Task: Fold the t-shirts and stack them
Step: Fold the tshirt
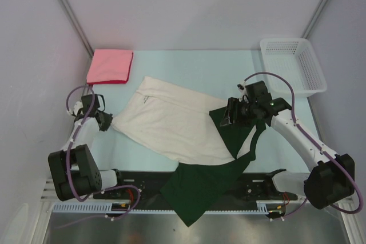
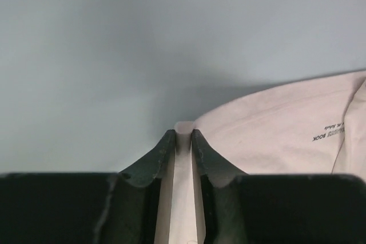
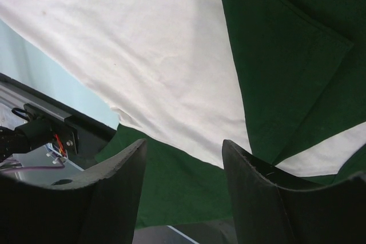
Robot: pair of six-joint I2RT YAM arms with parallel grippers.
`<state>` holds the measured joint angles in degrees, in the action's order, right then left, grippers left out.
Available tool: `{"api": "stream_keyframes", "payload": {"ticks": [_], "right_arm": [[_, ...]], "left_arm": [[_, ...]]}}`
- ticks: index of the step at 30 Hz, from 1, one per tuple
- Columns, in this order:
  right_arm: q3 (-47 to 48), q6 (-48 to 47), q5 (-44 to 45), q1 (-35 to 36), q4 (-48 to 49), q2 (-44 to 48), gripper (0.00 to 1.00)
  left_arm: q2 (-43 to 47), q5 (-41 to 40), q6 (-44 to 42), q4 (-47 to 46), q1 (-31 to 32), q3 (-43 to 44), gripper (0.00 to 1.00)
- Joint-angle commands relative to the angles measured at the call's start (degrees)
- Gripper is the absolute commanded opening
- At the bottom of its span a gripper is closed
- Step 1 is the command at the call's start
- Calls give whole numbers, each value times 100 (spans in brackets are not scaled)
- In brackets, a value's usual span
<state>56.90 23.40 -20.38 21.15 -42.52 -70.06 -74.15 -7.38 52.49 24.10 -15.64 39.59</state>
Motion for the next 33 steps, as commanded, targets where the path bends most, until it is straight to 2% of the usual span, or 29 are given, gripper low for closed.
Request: {"api": "stream_keyframes", "payload": {"ticks": [1,3,4,7,9,12,13,14,17,19,21,24,29,33], "right_arm": [[-83,-46,-211,-32,121,-33,61],[-127,7,-334,-67,200,-121,61],[-144,42,-378,-84,235,-156,61],[-188,103,-475,-128,288,-262,61],[-223,156,-449,-207,245,-280,61],[-285,227,-370,-435,201,-262,60],[-329,227,-387,-532,201,-262,60],[-347,227,-422,-611,201,-271,61],[-364,183,-449,-866,209,-411,61],[-373,165,-440,-893,358,-517,61],[-347,139,-353,-893,438,-780,62],[-224,42,-151,-928,525,-1167,66],[48,-116,-124,-1016,649,-1685,70],[277,-116,-212,-990,763,-2063,68]], "left_arm": [[243,-660,-564,121,-53,268,23],[243,-712,-530,192,-53,225,27],[260,-721,-521,209,-53,198,37],[462,-1001,-599,332,-45,242,56],[681,-1003,-1037,28,112,329,58],[438,-232,-1583,-561,446,627,65],[315,41,-1671,-764,535,698,72],[157,678,-1750,-931,614,777,73],[-800,1727,-1829,-1276,825,1512,74],[-1589,1985,-1883,-1137,887,1910,73],[-2014,2335,-1953,-1109,878,2367,73],[-2805,2705,-2076,-1030,887,2956,76],[-3377,2777,-1962,-968,878,3493,79],[-3649,2759,-1883,-986,887,3731,72]]}}
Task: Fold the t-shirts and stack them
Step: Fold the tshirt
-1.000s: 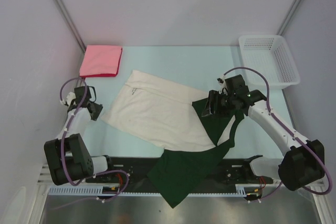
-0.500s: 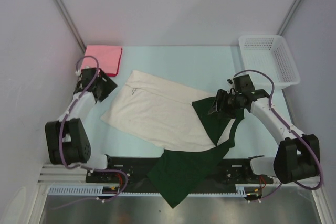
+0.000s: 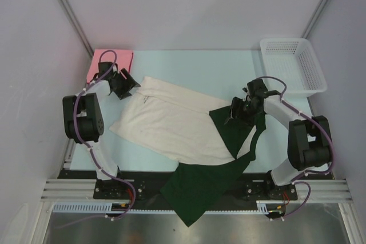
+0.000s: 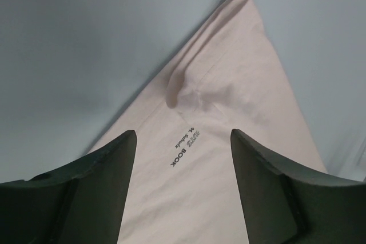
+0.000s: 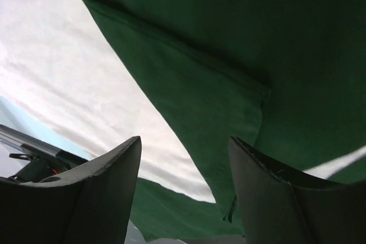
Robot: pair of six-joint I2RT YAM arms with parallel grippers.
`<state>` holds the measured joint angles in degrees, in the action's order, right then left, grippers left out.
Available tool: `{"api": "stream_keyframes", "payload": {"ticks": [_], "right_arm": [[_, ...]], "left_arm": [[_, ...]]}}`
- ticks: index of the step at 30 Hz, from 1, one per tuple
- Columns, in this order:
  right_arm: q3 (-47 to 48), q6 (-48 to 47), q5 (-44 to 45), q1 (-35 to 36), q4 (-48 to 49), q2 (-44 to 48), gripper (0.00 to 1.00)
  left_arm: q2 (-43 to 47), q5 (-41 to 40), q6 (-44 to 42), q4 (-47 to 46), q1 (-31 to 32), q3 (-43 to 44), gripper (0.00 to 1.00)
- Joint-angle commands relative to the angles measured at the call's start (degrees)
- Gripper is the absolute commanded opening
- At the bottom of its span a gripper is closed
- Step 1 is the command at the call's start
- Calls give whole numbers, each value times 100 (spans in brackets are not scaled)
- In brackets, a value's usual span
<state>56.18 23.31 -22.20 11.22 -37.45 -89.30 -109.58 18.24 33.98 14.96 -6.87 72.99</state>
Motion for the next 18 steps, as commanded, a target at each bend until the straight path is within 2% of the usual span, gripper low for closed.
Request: {"api": "stream_keyframes", "payload": {"ticks": [1,4,8,18], "right_arm": [[384,-55,-74,20,334,-280,68],[621,15,-118,82,405,-587,65],[850,68,-127,143,449,-808,64],[833,33,-83,91,493,-905,63]], "left_arm": [[-142,224,29,-64,11,426,71],[-213,189,231,42,11,435,61],[-204,101,416,59,116,312,57],[-529,22,619,68,178,444,56]]}}
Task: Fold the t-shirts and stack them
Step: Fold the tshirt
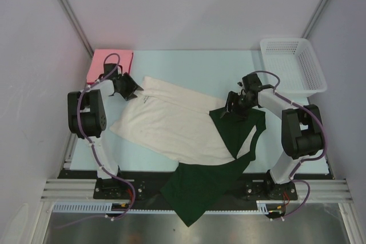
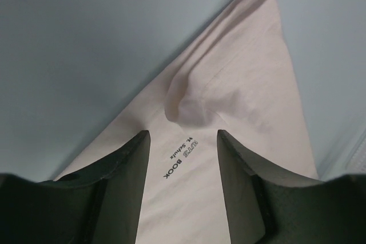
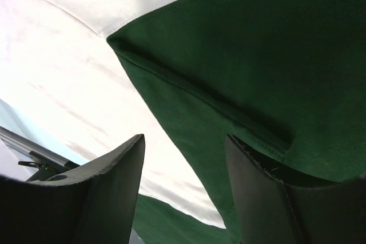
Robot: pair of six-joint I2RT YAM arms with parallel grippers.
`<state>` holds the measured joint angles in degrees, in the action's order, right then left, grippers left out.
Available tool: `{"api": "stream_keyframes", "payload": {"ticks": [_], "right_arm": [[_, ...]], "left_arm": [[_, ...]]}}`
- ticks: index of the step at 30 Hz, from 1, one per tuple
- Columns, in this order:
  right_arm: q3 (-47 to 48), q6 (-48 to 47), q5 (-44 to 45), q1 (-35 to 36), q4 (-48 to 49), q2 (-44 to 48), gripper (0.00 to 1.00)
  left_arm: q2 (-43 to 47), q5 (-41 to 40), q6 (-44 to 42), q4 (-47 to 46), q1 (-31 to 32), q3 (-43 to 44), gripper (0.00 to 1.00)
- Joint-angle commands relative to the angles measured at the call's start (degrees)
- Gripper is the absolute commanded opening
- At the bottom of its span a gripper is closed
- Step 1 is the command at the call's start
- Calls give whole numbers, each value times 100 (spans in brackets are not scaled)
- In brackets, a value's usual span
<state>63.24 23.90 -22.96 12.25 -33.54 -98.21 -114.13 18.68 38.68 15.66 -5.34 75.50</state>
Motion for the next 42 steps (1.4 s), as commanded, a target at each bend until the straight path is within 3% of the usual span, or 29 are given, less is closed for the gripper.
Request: {"api": "stream_keyframes", "payload": {"ticks": [1,6,20,23,26,27,30,33,35,38,42], "right_arm": [[118,-17,-7,-3,111,-14,64],[205,80,-77,49,277,-154,59],[373,106,-68,67,339,-505,57],[391,159,-7,58,357,-567,56],[452,202,116,58,357,-620,53],[487,220,186,58,348,-646,47],[601,282,195,14,348,-743,39],[733,308,64,14,348,-831,38],[900,291,-41,49,348,-927,42],[1093,194,-112,145,339,-1033,57],[1252,-122,-366,164,330,-1252,59]], "left_arm": [[-101,-39,158,-10,25,236,56],[-206,-171,210,-46,25,359,56],[-347,-391,351,16,121,526,46],[-426,-409,334,60,121,632,42],[-461,-417,334,69,121,720,29],[-470,-444,334,69,121,729,25],[-505,-453,281,69,121,834,24],[-514,-461,263,69,121,887,21],[-523,-470,246,69,121,913,19],[-576,-400,228,78,121,975,16],[-663,-356,158,95,113,1062,14]]}}
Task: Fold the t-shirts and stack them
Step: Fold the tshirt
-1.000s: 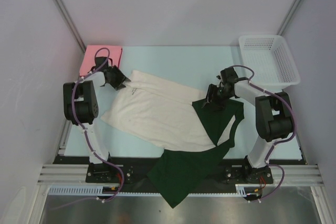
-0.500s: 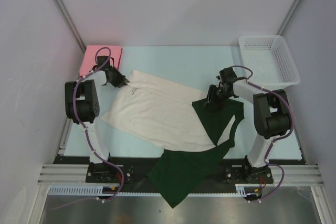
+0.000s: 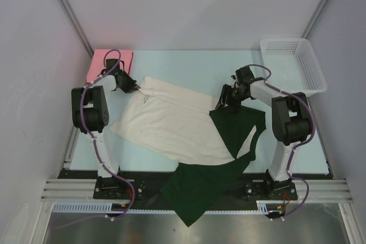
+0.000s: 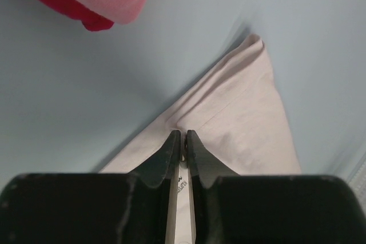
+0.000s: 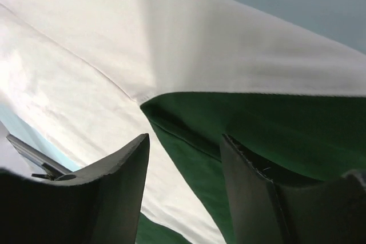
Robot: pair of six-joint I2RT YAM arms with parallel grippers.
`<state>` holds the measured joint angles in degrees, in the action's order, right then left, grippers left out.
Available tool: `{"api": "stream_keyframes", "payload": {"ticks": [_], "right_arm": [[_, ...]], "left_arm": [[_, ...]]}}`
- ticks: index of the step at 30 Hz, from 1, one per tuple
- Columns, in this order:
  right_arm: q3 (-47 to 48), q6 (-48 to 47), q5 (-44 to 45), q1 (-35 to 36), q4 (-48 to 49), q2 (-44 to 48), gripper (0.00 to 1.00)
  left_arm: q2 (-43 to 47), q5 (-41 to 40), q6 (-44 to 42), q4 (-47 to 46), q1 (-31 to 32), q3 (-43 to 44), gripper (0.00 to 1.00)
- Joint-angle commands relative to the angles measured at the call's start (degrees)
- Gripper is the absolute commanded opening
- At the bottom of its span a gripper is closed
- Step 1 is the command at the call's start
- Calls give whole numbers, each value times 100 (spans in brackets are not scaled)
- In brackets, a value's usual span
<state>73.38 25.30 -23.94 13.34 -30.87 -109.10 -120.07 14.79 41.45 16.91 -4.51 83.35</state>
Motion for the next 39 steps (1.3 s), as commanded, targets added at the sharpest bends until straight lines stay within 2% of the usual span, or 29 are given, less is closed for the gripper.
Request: {"api": "stream_keyframes", "payload": {"ticks": [1,3,13,17,25,30,31,32,33,39], "right_arm": [[273,-288,-364,72,99,-225,58],[395,-324,-558,133,196,-348,52],[975,-482,-726,379,108,-858,46],[976,-544,-787,423,64,-929,39],[862,-666,-647,511,-6,-903,38],[844,-702,-612,590,-112,-903,23],[827,-728,-594,608,-129,-894,17],[809,-728,-594,617,-147,-876,5],[774,-728,-585,634,-156,-798,0],[519,-728,-436,766,-261,-560,0]], "left_arm": [[-95,68,-155,5,29,348,13],[-148,95,-216,23,21,392,13],[-219,147,-260,76,21,515,13],[-218,121,-260,85,21,533,14],[-245,165,-304,94,12,542,14],[-262,165,-304,94,-14,542,14],[-262,165,-296,94,-41,533,14],[-254,139,-304,94,-41,524,13],[-228,52,-304,94,-50,507,13],[-183,33,-295,102,-94,428,13]]}}
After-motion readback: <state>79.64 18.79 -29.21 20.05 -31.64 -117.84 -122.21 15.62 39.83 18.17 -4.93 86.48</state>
